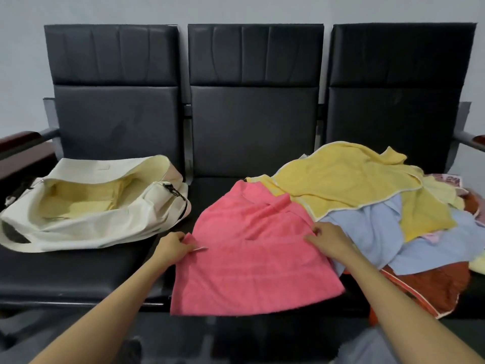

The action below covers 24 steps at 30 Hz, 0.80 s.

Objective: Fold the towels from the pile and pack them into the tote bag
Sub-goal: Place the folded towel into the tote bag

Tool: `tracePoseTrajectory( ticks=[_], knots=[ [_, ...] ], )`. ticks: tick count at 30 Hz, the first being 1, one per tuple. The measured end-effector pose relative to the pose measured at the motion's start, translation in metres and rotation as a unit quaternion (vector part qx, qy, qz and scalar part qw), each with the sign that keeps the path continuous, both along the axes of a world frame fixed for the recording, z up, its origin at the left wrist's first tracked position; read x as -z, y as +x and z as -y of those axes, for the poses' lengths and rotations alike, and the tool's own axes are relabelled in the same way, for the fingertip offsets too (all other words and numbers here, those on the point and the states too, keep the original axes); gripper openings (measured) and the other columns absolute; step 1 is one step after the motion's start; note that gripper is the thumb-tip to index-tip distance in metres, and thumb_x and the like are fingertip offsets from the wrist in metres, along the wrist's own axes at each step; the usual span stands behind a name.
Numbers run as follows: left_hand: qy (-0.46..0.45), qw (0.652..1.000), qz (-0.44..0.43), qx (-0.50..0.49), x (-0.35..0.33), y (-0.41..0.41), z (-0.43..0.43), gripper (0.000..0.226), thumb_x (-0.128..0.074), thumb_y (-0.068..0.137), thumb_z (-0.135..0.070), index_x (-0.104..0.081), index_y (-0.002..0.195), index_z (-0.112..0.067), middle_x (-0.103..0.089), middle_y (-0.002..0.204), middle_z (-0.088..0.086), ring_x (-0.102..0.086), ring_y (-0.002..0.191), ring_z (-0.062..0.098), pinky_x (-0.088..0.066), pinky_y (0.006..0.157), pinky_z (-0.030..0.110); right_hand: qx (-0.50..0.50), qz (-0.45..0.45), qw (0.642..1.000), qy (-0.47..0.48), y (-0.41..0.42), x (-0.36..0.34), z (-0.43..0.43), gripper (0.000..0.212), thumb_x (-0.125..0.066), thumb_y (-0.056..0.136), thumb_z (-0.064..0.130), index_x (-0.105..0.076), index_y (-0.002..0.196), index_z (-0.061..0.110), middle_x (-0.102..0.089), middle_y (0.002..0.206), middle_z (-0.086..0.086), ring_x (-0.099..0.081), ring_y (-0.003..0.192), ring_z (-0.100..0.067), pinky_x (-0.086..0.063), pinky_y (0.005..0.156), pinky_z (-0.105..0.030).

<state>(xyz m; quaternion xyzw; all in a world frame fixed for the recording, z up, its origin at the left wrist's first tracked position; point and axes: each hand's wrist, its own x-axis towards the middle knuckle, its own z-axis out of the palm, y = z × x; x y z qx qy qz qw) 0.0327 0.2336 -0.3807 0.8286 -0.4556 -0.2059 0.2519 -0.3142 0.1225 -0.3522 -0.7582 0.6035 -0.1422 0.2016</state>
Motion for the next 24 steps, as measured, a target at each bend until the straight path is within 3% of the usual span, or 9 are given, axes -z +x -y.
tracePoseTrajectory(
  ticks=[3,5,8,10,12,15,19,22,24],
  knots=[
    [-0.010,0.999,0.038,-0.002,0.004,-0.004,0.003,0.042,-0.071,0.083,-0.028,-0.040,0.060,-0.012,-0.046,0.060,0.000,-0.045,0.061,0.020,-0.028,0.050,0.029,0.006,-0.031,0.998,-0.050,-0.002,0.007,0.004,0.025,-0.059,0.088,0.026,-0.049,0.073,0.010,-0.052,0.074,-0.008,-0.055,0.076,-0.028,-0.031,0.057,-0.032],
    [-0.015,0.999,0.040,-0.003,0.005,-0.006,0.008,0.031,-0.076,0.079,-0.026,-0.049,0.072,-0.011,-0.050,0.071,0.000,-0.051,0.077,0.024,-0.035,0.059,0.032,0.003,-0.042,0.996,-0.082,-0.002,0.009,0.006,0.023,-0.059,0.088,0.023,-0.048,0.074,0.009,-0.047,0.084,-0.011,-0.056,0.081,-0.032,-0.037,0.063,-0.033],
    [0.010,1.000,0.008,-0.014,0.008,-0.006,0.012,0.040,-0.080,0.075,-0.030,-0.052,0.096,-0.012,-0.052,0.094,0.001,-0.054,0.097,0.024,-0.041,0.076,0.032,0.009,-0.073,0.992,-0.100,0.000,0.011,0.006,0.017,-0.055,0.090,0.023,-0.045,0.082,0.012,-0.046,0.096,-0.013,-0.055,0.087,-0.033,-0.038,0.065,-0.032],
    [0.035,0.999,-0.015,-0.019,0.010,-0.004,0.014,0.040,-0.082,0.071,-0.037,-0.050,0.084,-0.016,-0.055,0.086,-0.001,-0.056,0.089,0.024,-0.045,0.082,0.035,0.016,-0.093,0.990,-0.106,0.003,0.013,0.005,0.020,-0.052,0.092,0.024,-0.040,0.080,0.014,-0.047,0.090,-0.008,-0.052,0.083,-0.029,-0.034,0.060,-0.030],
    [0.054,0.998,-0.034,-0.016,0.011,-0.002,0.016,0.042,-0.082,0.069,-0.042,-0.051,0.071,-0.015,-0.056,0.073,-0.001,-0.056,0.077,0.023,-0.044,0.076,0.035,0.022,-0.100,0.990,-0.101,0.005,0.012,0.004,0.026,-0.050,0.094,0.023,-0.035,0.073,0.017,-0.045,0.075,0.001,-0.049,0.074,-0.023,-0.028,0.050,-0.028],
    [0.051,0.996,-0.068,0.001,0.011,-0.004,0.016,0.037,-0.080,0.073,-0.035,-0.051,0.065,-0.013,-0.053,0.066,0.001,-0.052,0.067,0.019,-0.038,0.067,0.031,0.010,-0.084,0.993,-0.085,0.008,0.009,0.002,0.027,-0.051,0.093,0.020,-0.037,0.071,0.018,-0.042,0.065,0.004,-0.047,0.070,-0.022,-0.025,0.047,-0.027],
    [-0.004,0.992,-0.122,0.015,0.002,-0.009,0.015,0.030,-0.070,0.064,-0.031,-0.045,0.067,-0.014,-0.049,0.067,0.001,-0.046,0.063,0.016,-0.035,0.059,0.029,0.047,0.101,0.994,-0.018,0.008,0.005,0.007,0.021,-0.060,0.087,0.011,-0.045,0.074,0.016,-0.049,0.067,0.002,-0.048,0.069,-0.019,-0.032,0.052,-0.024],
    [-0.054,0.973,-0.226,-0.016,-0.006,-0.006,0.015,0.030,-0.073,0.071,-0.020,-0.043,0.069,-0.015,-0.049,0.070,0.005,-0.047,0.066,0.018,-0.037,0.060,0.031,0.053,0.242,0.966,0.072,0.002,0.001,0.013,0.014,-0.060,0.084,-0.002,-0.058,0.083,0.012,-0.061,0.085,-0.009,-0.056,0.084,-0.024,-0.048,0.077,-0.039],
    [-0.056,0.956,-0.285,-0.030,-0.008,0.000,0.015,0.025,-0.074,0.079,-0.011,-0.050,0.073,-0.011,-0.057,0.077,0.009,-0.054,0.070,0.021,-0.044,0.066,0.033,0.030,0.297,0.942,0.154,-0.004,-0.003,0.014,0.027,-0.050,0.087,-0.012,-0.065,0.092,0.009,-0.060,0.098,-0.012,-0.056,0.091,-0.024,-0.050,0.085,-0.042]
  ],
)
